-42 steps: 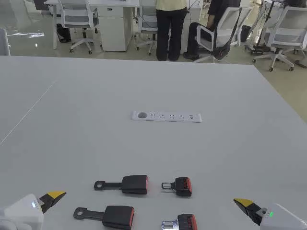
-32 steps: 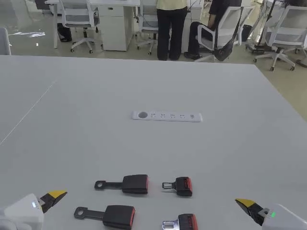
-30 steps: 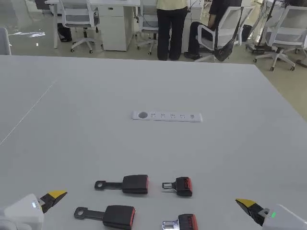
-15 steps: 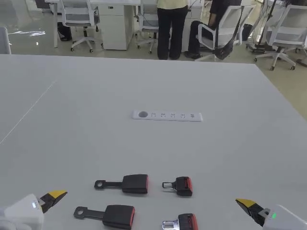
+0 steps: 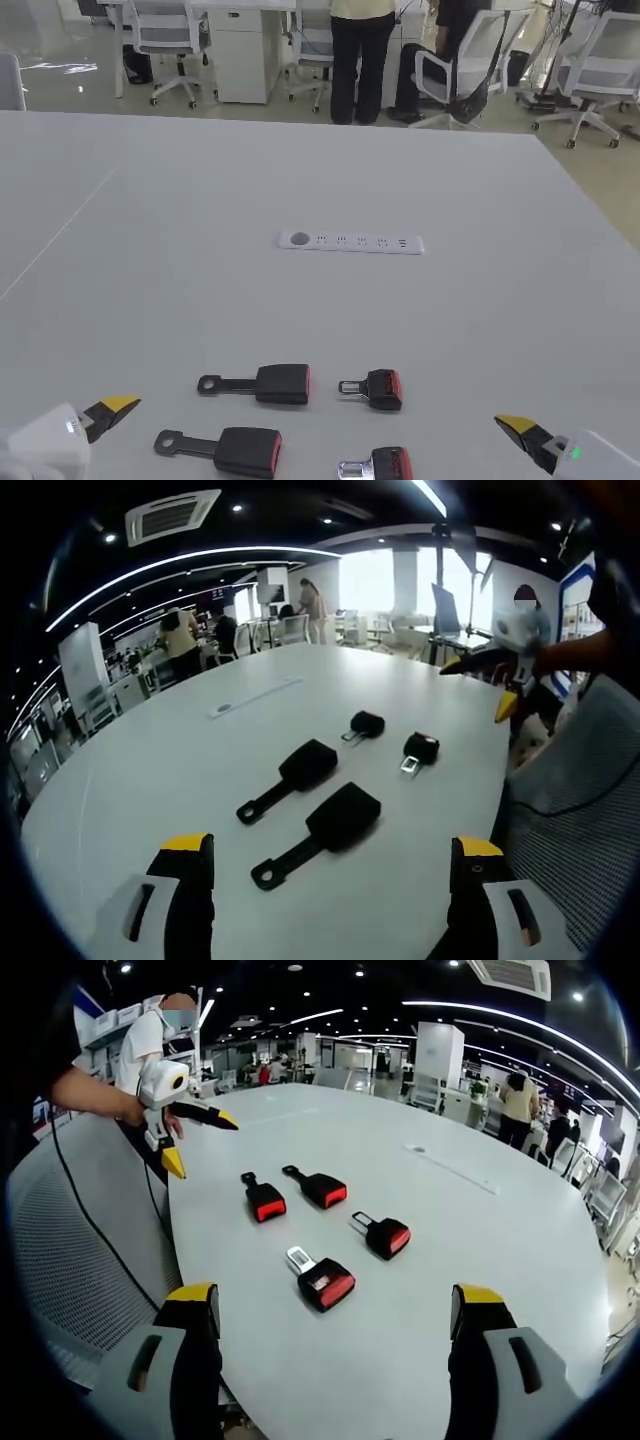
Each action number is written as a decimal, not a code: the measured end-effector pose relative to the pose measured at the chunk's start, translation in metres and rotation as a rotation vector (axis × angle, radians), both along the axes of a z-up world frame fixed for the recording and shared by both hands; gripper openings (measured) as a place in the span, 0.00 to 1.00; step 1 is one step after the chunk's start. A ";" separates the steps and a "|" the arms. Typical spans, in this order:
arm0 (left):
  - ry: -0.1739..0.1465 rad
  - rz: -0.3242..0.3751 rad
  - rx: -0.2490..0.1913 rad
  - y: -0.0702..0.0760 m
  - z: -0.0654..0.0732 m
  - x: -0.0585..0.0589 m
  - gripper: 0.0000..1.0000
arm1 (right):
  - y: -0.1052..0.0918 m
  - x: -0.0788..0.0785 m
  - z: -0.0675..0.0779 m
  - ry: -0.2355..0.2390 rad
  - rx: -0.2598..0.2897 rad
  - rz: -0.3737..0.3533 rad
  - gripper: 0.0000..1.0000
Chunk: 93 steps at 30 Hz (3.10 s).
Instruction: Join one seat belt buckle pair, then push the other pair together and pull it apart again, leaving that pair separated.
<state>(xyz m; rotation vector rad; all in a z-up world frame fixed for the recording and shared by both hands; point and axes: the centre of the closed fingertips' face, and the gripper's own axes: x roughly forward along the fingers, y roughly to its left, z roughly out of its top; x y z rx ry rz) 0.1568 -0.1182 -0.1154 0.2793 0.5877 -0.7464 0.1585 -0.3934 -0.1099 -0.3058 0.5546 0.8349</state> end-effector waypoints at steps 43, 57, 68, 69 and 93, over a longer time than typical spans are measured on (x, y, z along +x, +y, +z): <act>0.014 -0.190 0.099 -0.016 0.006 0.034 0.93 | -0.001 0.028 0.008 -0.074 -0.078 0.172 0.81; 0.057 -0.352 0.184 -0.038 -0.015 0.041 0.77 | 0.011 0.024 -0.018 -0.042 -0.168 0.320 0.70; 0.169 -0.472 0.266 -0.046 -0.040 0.034 0.61 | 0.020 0.024 -0.040 -0.016 -0.204 0.410 0.62; 0.174 -0.479 0.274 -0.046 -0.042 0.034 0.61 | 0.021 0.024 -0.042 -0.013 -0.213 0.421 0.61; 0.282 -0.603 0.386 -0.050 -0.075 0.039 0.40 | 0.040 0.025 -0.082 0.060 -0.287 0.545 0.41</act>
